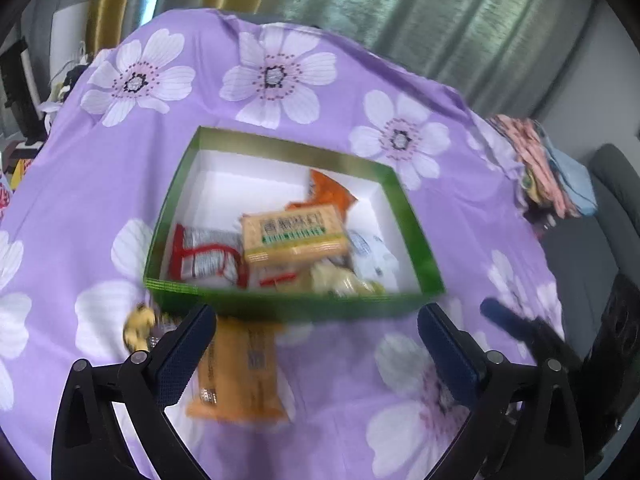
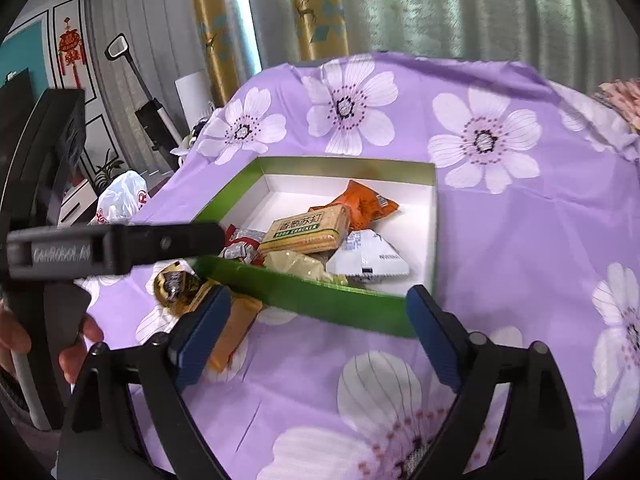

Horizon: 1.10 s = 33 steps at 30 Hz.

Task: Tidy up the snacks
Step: 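Lower the soda cracker packet into the green box and open the right gripper, then withdraw the right gripper and reach toward the yellow biscuit packet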

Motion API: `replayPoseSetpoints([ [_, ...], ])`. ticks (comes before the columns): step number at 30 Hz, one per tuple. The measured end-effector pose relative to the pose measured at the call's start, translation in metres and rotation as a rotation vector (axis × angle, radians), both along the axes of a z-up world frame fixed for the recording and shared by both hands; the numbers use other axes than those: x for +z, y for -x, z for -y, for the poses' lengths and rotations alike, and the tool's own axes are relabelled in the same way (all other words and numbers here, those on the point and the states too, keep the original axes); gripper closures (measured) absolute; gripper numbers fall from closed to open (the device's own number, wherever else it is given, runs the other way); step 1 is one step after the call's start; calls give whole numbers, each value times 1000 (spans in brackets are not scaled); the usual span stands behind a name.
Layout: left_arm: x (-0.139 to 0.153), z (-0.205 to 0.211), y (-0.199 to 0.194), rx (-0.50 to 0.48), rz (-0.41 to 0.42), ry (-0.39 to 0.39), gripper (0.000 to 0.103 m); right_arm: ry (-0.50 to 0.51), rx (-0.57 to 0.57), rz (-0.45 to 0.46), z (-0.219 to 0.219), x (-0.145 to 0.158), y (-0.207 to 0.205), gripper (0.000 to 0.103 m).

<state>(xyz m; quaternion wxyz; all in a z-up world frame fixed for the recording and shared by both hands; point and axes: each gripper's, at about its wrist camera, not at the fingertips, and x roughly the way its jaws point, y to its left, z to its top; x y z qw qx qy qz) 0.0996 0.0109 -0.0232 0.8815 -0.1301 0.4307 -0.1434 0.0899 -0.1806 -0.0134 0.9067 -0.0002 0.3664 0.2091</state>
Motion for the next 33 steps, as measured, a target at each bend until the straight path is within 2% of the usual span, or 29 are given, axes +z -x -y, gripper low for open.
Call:
replayPoseSetpoints([
  [1,2,1,8,-2,6,-3,2,3,-6,9,2,3,6,3],
  [3,5,1,23,1,23,-5,2,8,-21,23,5,9,19,1],
  [8,20,-2,62,21,85,-41,2,-5,-41,54,13,25,48,1],
  [16,38,-6,107,18,130,-27,2,-18,-43,114,19,49,96,1],
  [24,44,3,132,-4,150,-50,2,-10,-27,140,17,57,127,1],
  [33,46,5,143,-3,171,-97,2,1,-14,170,12,65,138,1],
])
